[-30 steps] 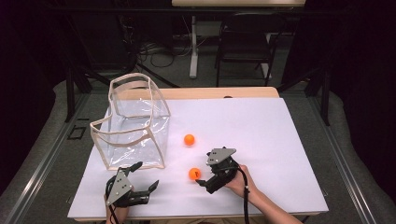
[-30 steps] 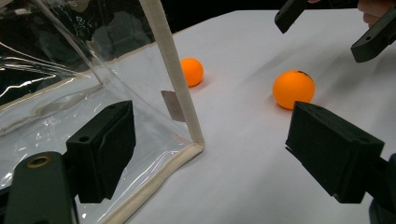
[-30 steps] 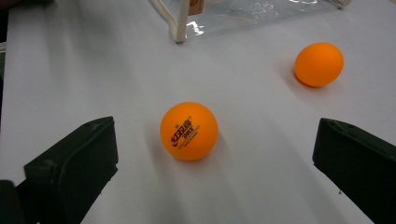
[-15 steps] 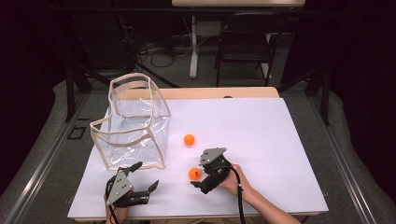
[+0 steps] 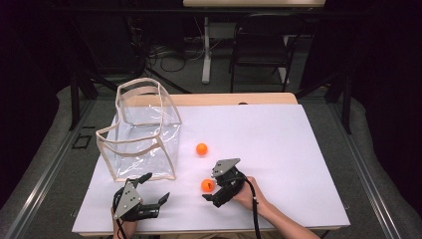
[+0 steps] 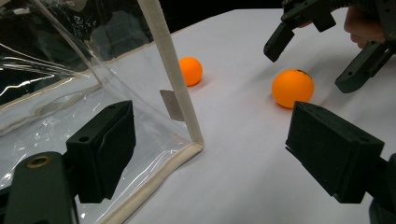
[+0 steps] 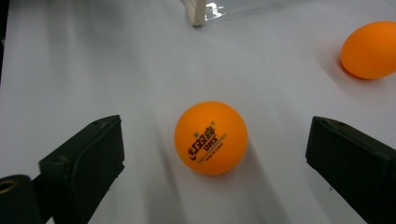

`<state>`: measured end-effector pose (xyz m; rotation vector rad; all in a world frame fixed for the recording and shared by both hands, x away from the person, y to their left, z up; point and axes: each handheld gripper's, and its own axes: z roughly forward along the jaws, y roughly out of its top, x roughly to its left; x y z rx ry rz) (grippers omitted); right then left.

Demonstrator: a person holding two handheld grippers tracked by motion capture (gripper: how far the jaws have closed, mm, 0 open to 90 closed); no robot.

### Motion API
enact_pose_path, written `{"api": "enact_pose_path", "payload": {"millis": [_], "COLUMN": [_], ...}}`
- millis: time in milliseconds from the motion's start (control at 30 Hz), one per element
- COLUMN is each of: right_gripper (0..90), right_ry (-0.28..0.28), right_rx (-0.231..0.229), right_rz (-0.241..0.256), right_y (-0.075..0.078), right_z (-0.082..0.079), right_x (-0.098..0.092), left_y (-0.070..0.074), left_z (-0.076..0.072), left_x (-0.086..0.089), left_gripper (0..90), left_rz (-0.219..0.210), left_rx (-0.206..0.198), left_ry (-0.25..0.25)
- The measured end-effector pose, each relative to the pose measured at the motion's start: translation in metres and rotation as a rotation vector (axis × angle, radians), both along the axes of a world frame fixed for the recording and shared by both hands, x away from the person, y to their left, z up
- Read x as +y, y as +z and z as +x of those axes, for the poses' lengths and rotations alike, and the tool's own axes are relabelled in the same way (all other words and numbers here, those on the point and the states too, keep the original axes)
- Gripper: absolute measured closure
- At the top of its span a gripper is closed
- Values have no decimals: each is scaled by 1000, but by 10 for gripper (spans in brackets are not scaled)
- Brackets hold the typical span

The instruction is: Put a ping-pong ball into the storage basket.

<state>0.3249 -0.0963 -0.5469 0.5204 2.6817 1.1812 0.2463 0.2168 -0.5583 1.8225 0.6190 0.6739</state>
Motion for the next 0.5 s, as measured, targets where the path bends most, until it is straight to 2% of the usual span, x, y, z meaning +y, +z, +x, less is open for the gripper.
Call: {"api": "enact_pose_path", "payload": {"millis": [200,500], "right_gripper": [155,372], "right_ry": [-4,-10], "right_rx": [-14,-31], "right_rz": [-26,-61], "right_y": [-1,-3], "right_z": [-1,-4], "right_x": [2,6], "left_y": [0,0], "left_z": [0,0], "left_x": [1,0], "left_gripper": [156,156], "left_rz": [5,0], "left_rx": [-5,-1], "left_ry": [-2,-2]}}
